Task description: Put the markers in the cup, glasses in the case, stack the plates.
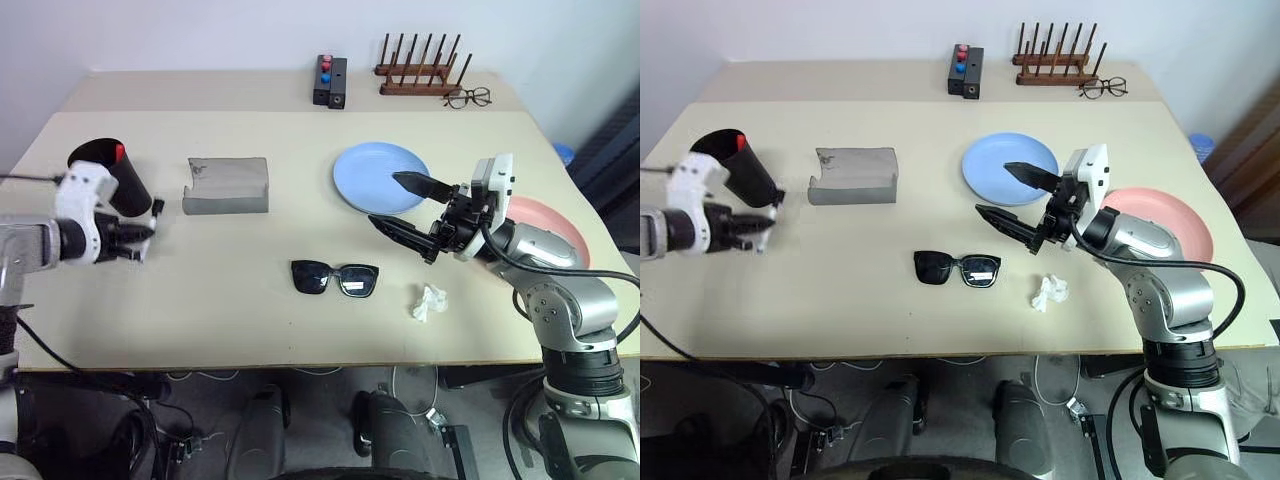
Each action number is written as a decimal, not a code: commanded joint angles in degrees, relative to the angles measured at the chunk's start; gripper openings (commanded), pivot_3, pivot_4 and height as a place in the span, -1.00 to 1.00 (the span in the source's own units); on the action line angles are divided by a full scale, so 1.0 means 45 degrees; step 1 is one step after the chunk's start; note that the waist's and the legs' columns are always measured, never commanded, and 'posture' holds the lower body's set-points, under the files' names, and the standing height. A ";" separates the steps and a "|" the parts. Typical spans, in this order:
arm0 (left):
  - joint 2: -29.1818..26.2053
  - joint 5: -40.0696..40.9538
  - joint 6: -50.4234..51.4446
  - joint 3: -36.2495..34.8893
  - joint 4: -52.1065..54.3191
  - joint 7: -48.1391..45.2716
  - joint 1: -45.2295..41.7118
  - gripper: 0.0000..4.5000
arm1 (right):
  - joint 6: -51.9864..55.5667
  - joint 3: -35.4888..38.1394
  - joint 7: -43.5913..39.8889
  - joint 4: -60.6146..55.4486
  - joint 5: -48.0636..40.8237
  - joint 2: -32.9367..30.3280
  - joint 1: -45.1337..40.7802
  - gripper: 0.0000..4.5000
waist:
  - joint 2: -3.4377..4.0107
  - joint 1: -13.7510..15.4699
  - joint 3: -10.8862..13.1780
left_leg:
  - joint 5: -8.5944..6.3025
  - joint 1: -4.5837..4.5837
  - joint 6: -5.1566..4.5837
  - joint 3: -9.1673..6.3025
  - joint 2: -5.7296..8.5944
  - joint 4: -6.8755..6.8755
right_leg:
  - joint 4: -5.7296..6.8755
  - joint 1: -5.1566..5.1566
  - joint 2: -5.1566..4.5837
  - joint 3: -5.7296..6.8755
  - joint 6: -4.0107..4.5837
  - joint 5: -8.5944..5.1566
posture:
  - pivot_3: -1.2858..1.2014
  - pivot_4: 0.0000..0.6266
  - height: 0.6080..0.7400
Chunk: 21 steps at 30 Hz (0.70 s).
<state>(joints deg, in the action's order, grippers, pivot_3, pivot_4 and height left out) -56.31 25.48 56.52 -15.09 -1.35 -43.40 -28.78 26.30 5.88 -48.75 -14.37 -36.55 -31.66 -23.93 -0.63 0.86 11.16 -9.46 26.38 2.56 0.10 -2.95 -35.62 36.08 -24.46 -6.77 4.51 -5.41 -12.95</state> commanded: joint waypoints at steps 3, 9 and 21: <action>0.1418 0.0143 -0.4147 -0.2056 0.0198 0.0543 -0.0302 -0.97 | -0.0437 0.0002 -0.0243 0.0203 0.0139 0.0068 -0.0634 1.00 | -0.0001 -0.0018 -0.0001 | 0.0000 0.0004 0.0000 0.0006 0.0001 -0.0009 | -0.0006 0.0005 -0.0001 0.0000 0.0000 0.0002 | 0.03 -0.52 1.00; 0.2433 -0.0120 -0.7715 -0.2627 -0.1629 0.0821 -0.1480 -0.97 | -0.0425 -0.0043 -0.0334 0.0322 0.0162 0.0101 -0.0795 1.00 | -0.0007 -0.0034 -0.0003 | 0.0002 0.0003 -0.0004 0.0010 0.0001 -0.0014 | 0.0007 0.0006 0.0005 0.0000 -0.0047 0.0029 | 0.03 -0.52 1.00; 0.1922 -0.0938 -1.3667 -0.3033 -0.7709 0.1298 -0.3755 -0.97 | -0.0245 0.0253 -0.0044 -0.0054 -0.0173 0.0247 -0.0590 1.00 | -0.0007 -0.0042 -0.0003 | 0.0003 -0.0004 -0.0005 0.0014 0.0000 -0.0013 | 0.0015 0.0008 0.0007 0.0001 -0.0055 0.0032 | 0.03 -0.52 1.00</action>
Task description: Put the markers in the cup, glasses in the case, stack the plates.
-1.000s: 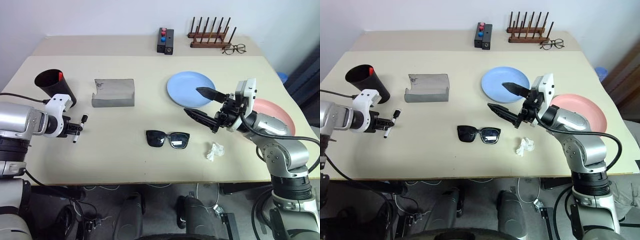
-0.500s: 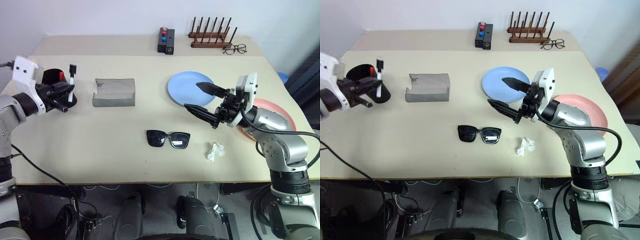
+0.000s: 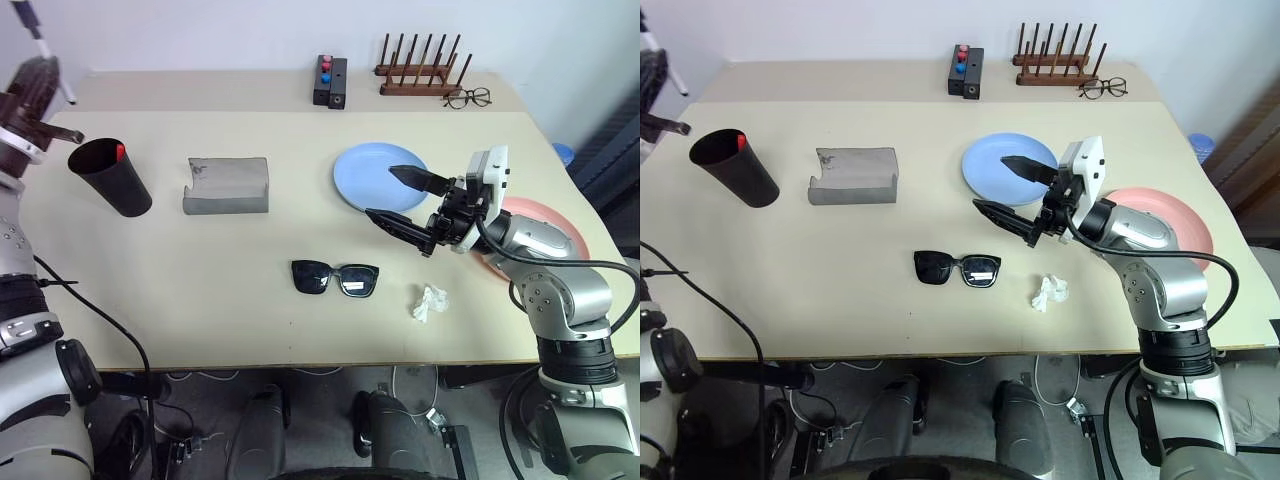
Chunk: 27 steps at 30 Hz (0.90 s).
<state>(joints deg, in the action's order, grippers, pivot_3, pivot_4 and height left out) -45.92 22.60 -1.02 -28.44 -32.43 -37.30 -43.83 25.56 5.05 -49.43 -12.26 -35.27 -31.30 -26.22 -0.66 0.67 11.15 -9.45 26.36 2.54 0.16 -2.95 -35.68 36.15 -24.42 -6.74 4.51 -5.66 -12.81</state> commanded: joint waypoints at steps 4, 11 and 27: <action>-0.0419 -0.0053 -0.1496 -0.0323 -0.2194 0.0051 -0.0830 -0.97 | 0.0079 0.0779 0.0371 -0.0637 -0.1036 0.0391 -0.0242 1.00 | -0.0005 0.0027 -0.0003 | 0.0000 0.0004 0.0000 -0.0002 0.0000 -0.0002 | 0.0000 0.0001 0.0001 0.0001 -0.0001 0.0001 | 0.03 -0.52 1.00; -0.0002 0.0546 -0.2079 -0.0644 -0.3177 -0.0075 -0.1237 -0.97 | 0.0080 0.0584 0.0406 -0.0660 -0.0918 0.0265 -0.0251 1.00 | -0.0007 -0.0002 -0.0004 | 0.0000 0.0001 0.0000 -0.0002 0.0000 -0.0003 | -0.0002 0.0007 0.0000 0.0001 -0.0007 0.0004 | 0.03 -0.52 1.00; 0.0510 0.0247 -0.2979 -0.0374 -0.4324 -0.0114 -0.0128 -0.97 | 0.0331 0.0531 0.0461 -0.0936 -0.0835 0.0096 -0.0118 1.00 | -0.0008 0.0023 -0.0005 | 0.0000 0.0000 0.0000 -0.0001 0.0000 -0.0003 | 0.0000 0.0007 0.0000 0.0001 -0.0007 0.0005 | 0.03 -0.52 1.00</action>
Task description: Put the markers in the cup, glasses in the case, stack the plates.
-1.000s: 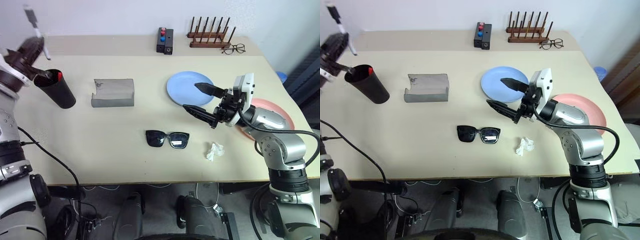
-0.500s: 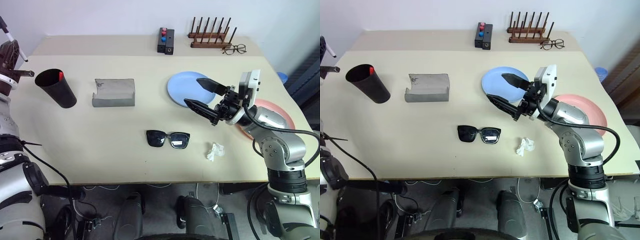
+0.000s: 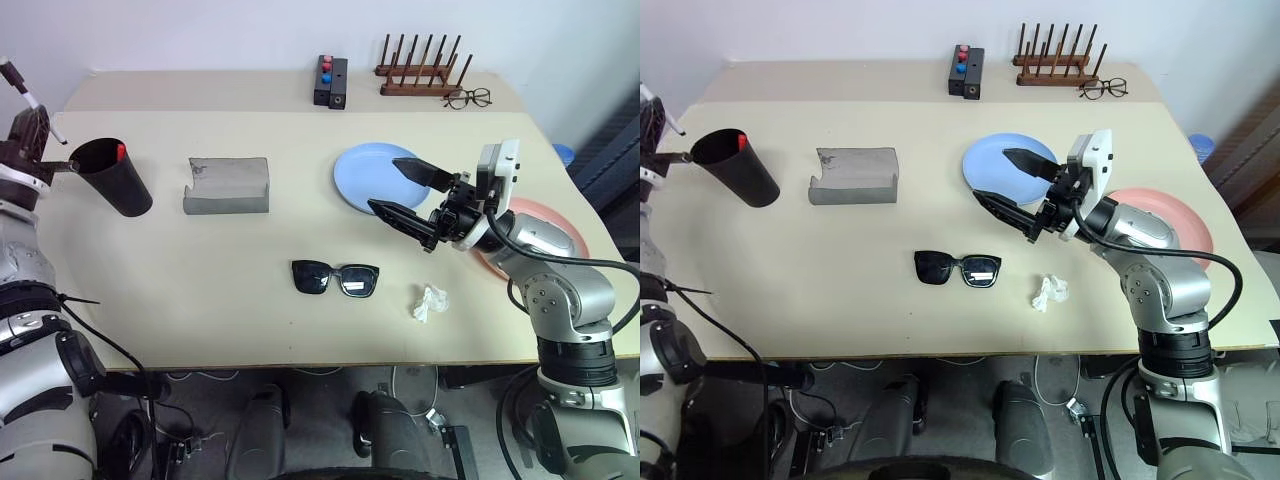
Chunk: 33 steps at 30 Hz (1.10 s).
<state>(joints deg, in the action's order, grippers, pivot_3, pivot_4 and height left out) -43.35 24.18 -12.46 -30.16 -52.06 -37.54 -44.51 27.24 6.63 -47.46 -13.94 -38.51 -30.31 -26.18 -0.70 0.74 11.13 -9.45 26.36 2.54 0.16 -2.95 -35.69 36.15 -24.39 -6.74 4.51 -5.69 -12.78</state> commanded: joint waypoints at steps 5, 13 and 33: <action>-0.0025 -0.0254 -0.0736 0.0114 -0.0331 -0.0074 0.0192 -0.97 | -0.0034 0.0158 0.0048 -0.0612 -0.0105 -0.0116 -0.0106 1.00 | -0.0001 -0.0016 0.0000 | 0.0000 -0.0001 0.0000 0.0000 0.0000 0.0002 | -0.0001 0.0000 0.0000 0.0000 0.0000 0.0000 | 0.03 -0.52 1.00; 0.0197 0.0005 -0.0474 0.0024 -0.0842 -0.0466 -0.0013 -0.97 | -0.0044 0.0128 0.0083 -0.0637 -0.0080 -0.0102 -0.0129 1.00 | -0.0001 -0.0001 -0.0001 | 0.0000 -0.0001 0.0000 0.0000 0.0000 0.0000 | -0.0002 0.0001 0.0000 0.0000 0.0000 0.0000 | 0.03 -0.52 1.00; 0.0418 0.0341 -0.0438 0.0037 0.0304 -0.1241 0.0002 0.99 | -0.0140 0.0085 0.0091 -0.0624 0.0019 -0.0097 -0.0165 1.00 | -0.0001 -0.0015 -0.0001 | 0.0000 -0.0001 0.0000 0.0000 0.0000 0.0001 | -0.0001 0.0001 0.0001 0.0001 0.0001 0.0000 | 0.03 -0.52 1.00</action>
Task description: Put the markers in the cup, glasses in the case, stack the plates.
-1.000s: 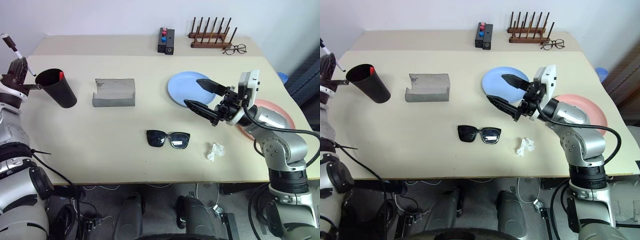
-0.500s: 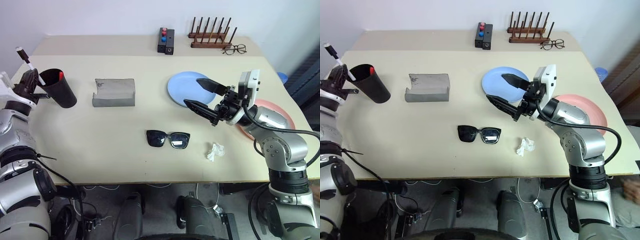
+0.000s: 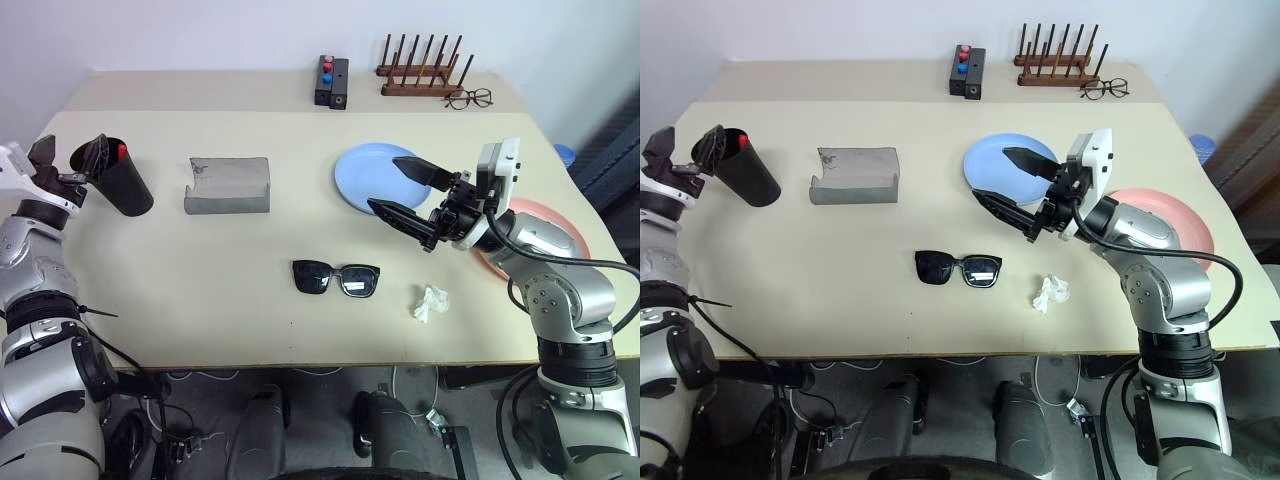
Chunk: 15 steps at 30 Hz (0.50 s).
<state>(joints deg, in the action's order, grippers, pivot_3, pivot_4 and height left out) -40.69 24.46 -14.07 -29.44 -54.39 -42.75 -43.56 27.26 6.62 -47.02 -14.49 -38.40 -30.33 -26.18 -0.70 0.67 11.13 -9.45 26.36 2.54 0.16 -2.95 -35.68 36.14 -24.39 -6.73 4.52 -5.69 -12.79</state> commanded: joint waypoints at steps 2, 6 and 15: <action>-0.0209 0.0110 -0.0014 0.0008 0.1114 0.0001 -0.0120 0.99 | -0.0136 0.0097 -0.0004 -0.0484 -0.0020 -0.0085 -0.0172 1.00 | 0.0000 0.0002 0.0000 | 0.0000 0.0000 0.0000 0.0000 0.0000 0.0000 | -0.0001 0.0000 -0.0001 -0.0001 0.0000 0.0000 | 0.03 -0.52 1.00; -0.0095 0.0353 0.1402 0.0547 0.2836 -0.0578 0.0220 0.99 | -0.0157 0.0125 -0.0142 -0.0338 0.0044 -0.0214 -0.0125 1.00 | 0.0000 0.0005 0.0000 | 0.0000 0.0001 0.0000 -0.0001 0.0000 0.0000 | 0.0000 0.0000 0.0000 -0.0001 0.0000 0.0000 | 0.03 -0.52 1.00; -0.0290 -0.0666 0.4682 0.4276 0.5677 -0.3718 -0.0329 0.99 | -0.0503 0.0161 -0.0329 0.1016 0.0936 -0.0567 -0.0459 1.00 | 0.0001 0.0012 0.0001 | 0.0000 0.0000 0.0000 -0.0001 0.0000 -0.0003 | 0.0000 0.0004 0.0000 -0.0001 0.0002 -0.0001 | 0.03 -0.52 1.00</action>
<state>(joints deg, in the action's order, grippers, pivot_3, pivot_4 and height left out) -40.60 23.97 6.43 -12.94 -30.53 -56.98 -43.41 25.82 6.55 -48.23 -9.47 -34.42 -32.09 -27.17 -0.70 0.72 11.13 -9.45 26.36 2.54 0.16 -2.95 -35.70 36.14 -24.37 -6.73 4.51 -5.68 -12.79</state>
